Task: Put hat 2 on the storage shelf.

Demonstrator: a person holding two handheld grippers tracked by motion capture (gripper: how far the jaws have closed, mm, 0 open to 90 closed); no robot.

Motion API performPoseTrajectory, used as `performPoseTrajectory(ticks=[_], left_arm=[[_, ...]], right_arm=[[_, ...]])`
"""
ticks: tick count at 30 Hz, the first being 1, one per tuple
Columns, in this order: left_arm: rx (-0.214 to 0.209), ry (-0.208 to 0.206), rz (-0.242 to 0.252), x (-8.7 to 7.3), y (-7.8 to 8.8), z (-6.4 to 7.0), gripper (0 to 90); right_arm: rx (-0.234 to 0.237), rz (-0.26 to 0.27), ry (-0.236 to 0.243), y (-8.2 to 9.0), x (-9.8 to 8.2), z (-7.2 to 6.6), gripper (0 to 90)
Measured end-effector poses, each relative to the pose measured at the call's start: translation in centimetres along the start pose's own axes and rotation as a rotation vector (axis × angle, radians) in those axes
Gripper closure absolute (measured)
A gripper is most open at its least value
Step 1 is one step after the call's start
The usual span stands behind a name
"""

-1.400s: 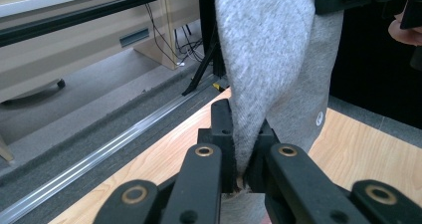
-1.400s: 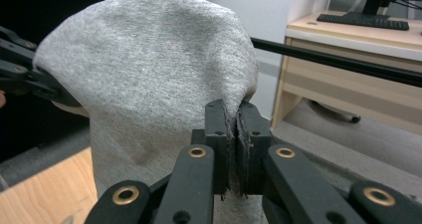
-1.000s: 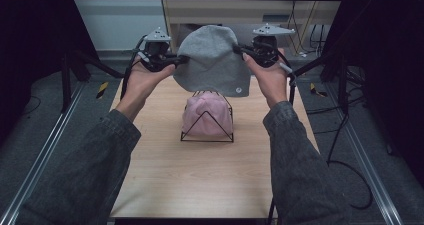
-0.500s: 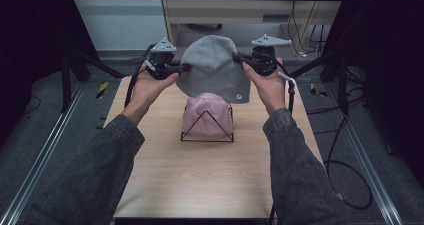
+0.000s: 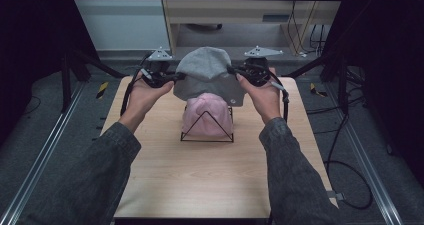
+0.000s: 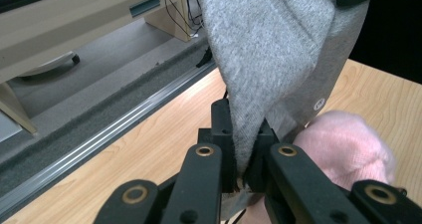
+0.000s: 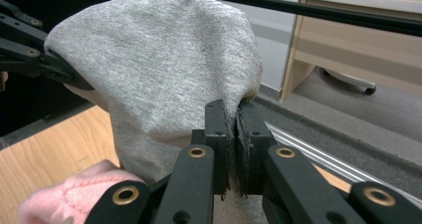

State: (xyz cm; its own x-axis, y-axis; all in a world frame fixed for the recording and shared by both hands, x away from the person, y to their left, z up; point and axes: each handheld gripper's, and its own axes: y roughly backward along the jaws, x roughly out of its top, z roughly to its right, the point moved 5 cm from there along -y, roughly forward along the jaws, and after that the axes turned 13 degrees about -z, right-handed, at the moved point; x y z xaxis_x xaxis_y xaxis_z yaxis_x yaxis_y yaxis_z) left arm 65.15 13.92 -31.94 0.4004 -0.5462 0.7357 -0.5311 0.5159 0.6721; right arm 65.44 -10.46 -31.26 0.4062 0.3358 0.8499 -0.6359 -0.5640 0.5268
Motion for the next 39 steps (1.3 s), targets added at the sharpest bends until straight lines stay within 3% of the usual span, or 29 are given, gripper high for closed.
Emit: performPoseTrajectory(ticks=[15,28,33,39], left_arm=[[-0.017,0.013,-0.042,-2.8,-1.1,0.5,86.5],[-0.025,0.011,-0.094,-4.2,-2.6,0.8,86.5],[-0.028,0.009,-0.085,-4.3,-2.4,1.0,86.5],[-0.012,0.0,-0.051,-3.8,-1.0,1.0,86.5]], right_arm=[[0.01,-0.062,0.0,-1.0,-3.0,-0.7,85.5],[0.013,-0.102,0.002,-1.8,-5.1,-0.9,85.5],[0.012,-0.101,0.007,-1.7,-5.3,-1.1,85.5],[0.013,-0.071,0.014,-0.5,-4.5,-1.5,85.5]])
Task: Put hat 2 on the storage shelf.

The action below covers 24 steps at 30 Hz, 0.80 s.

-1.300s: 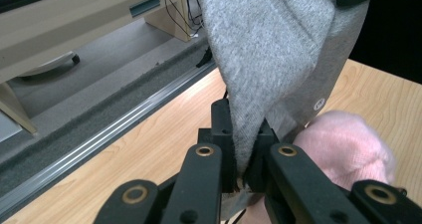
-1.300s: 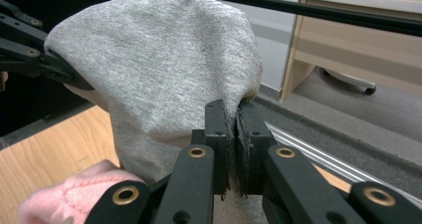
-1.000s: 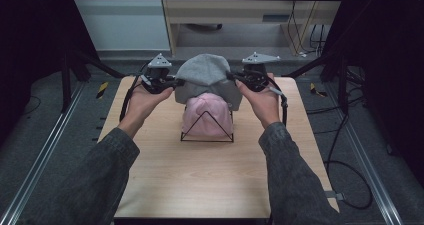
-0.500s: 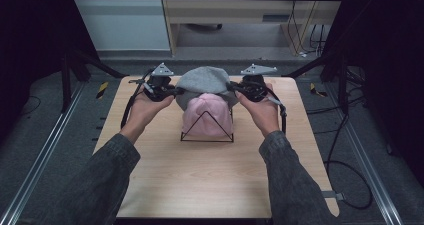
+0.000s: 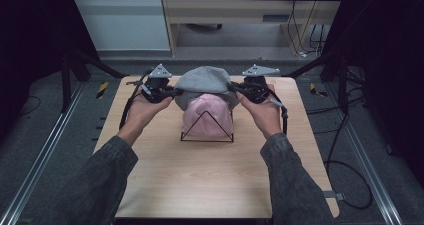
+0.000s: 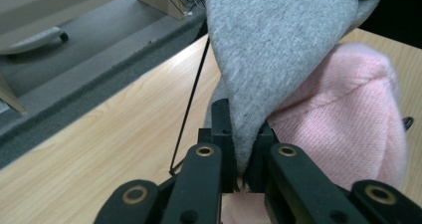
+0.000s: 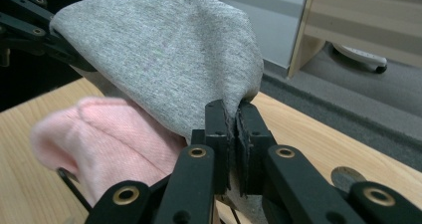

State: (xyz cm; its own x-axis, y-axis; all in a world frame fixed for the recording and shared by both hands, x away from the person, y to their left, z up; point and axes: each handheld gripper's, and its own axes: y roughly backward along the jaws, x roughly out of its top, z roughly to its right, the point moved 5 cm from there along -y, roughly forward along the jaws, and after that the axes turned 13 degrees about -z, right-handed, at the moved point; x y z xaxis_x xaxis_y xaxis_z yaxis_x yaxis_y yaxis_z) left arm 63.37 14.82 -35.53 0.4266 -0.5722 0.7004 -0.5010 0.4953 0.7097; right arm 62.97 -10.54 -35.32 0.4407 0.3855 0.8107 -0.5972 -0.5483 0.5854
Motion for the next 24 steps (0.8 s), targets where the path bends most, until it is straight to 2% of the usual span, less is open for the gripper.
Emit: performPoseTrajectory(ticks=[6,16,20,24], left_arm=[[0.025,0.016,0.022,0.2,1.6,-1.1,86.5],[0.068,0.03,0.061,0.7,4.4,-3.0,86.5],[0.044,0.026,0.035,0.5,3.6,-2.7,86.4],[0.026,0.019,0.018,0.5,2.2,-1.8,86.3]], right_arm=[[0.004,0.011,0.032,0.6,1.4,-1.1,85.6],[0.021,0.034,0.069,0.1,4.0,-2.8,85.6],[0.009,0.02,0.076,-0.1,4.0,-2.7,85.6],[-0.01,0.005,0.061,0.0,3.0,-1.7,85.6]])
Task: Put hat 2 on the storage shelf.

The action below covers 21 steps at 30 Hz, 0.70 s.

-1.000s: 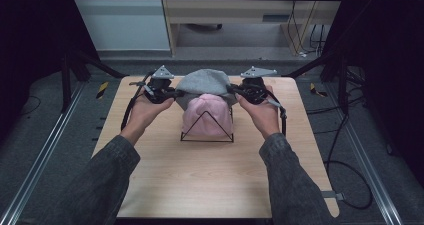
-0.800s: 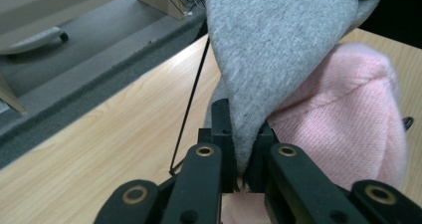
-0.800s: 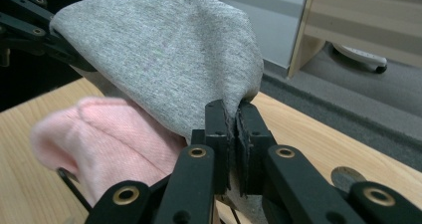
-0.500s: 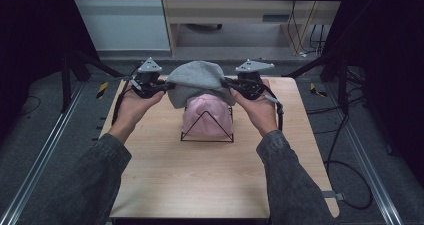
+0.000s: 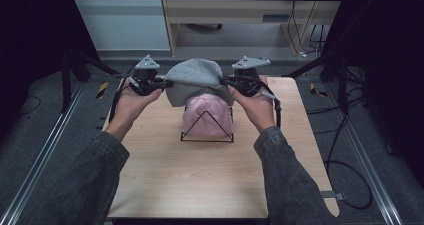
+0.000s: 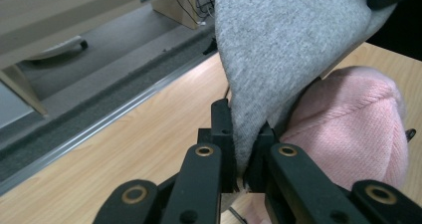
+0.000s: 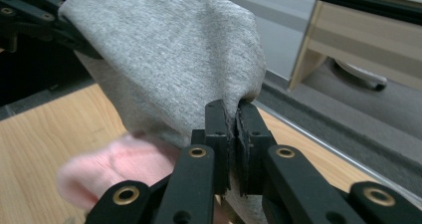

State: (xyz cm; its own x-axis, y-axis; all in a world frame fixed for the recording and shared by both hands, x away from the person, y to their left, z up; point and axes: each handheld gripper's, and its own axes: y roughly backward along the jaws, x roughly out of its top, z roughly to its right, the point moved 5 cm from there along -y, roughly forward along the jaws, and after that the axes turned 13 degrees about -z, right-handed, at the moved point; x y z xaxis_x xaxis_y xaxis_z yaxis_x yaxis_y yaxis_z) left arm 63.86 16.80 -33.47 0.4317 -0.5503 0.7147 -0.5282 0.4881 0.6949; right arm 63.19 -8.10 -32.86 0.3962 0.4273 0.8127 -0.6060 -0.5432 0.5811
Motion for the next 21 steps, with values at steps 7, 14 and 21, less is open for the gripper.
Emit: performPoseTrajectory(ticks=[7,14,21], left_arm=[[-0.02,-0.007,-0.027,0.3,-2.0,1.2,85.8],[-0.031,0.004,-0.055,0.0,-3.0,1.7,85.6],[-0.042,0.0,-0.1,-0.9,-4.4,2.1,85.9]], right_arm=[[-0.021,-0.011,-0.035,0.5,-1.9,1.3,85.6],[-0.032,-0.029,-0.041,0.5,-2.6,1.9,85.6],[-0.028,-0.067,-0.062,-0.7,-4.5,2.1,85.6]])
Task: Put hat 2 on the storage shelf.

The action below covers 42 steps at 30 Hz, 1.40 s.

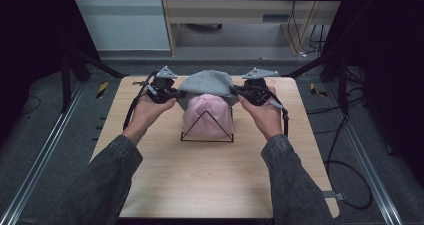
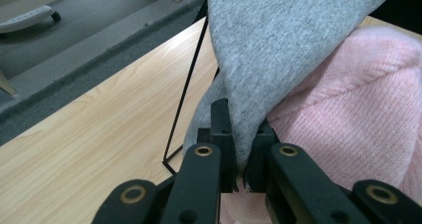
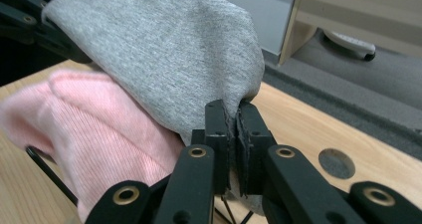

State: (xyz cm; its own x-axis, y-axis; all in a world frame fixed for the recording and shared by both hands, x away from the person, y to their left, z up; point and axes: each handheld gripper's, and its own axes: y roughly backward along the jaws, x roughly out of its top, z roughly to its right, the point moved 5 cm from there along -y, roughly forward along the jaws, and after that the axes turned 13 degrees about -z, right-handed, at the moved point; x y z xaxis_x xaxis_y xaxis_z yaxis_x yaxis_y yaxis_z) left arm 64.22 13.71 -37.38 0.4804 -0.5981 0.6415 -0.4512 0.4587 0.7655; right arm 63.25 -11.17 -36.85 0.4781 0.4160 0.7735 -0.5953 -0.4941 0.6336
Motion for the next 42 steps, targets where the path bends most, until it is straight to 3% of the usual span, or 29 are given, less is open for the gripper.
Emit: performPoseTrajectory(ticks=[16,23,34,42], left_arm=[[-0.012,0.037,-0.047,-1.6,-2.4,-0.3,86.3],[-0.022,0.054,-0.046,-2.1,-2.9,-0.3,86.3],[-0.03,0.095,-0.021,-2.7,-3.4,-0.4,86.0],[-0.022,0.105,-0.026,-2.8,-3.7,-0.5,86.0]], right_arm=[[0.018,-0.034,-0.014,-2.0,-1.7,-0.3,85.3],[0.023,-0.038,-0.012,-2.3,-1.8,-0.6,84.1],[0.015,-0.056,-0.028,-2.5,-2.1,-0.4,68.6],[0.027,-0.071,-0.028,-2.7,-2.4,-0.5,71.9]])
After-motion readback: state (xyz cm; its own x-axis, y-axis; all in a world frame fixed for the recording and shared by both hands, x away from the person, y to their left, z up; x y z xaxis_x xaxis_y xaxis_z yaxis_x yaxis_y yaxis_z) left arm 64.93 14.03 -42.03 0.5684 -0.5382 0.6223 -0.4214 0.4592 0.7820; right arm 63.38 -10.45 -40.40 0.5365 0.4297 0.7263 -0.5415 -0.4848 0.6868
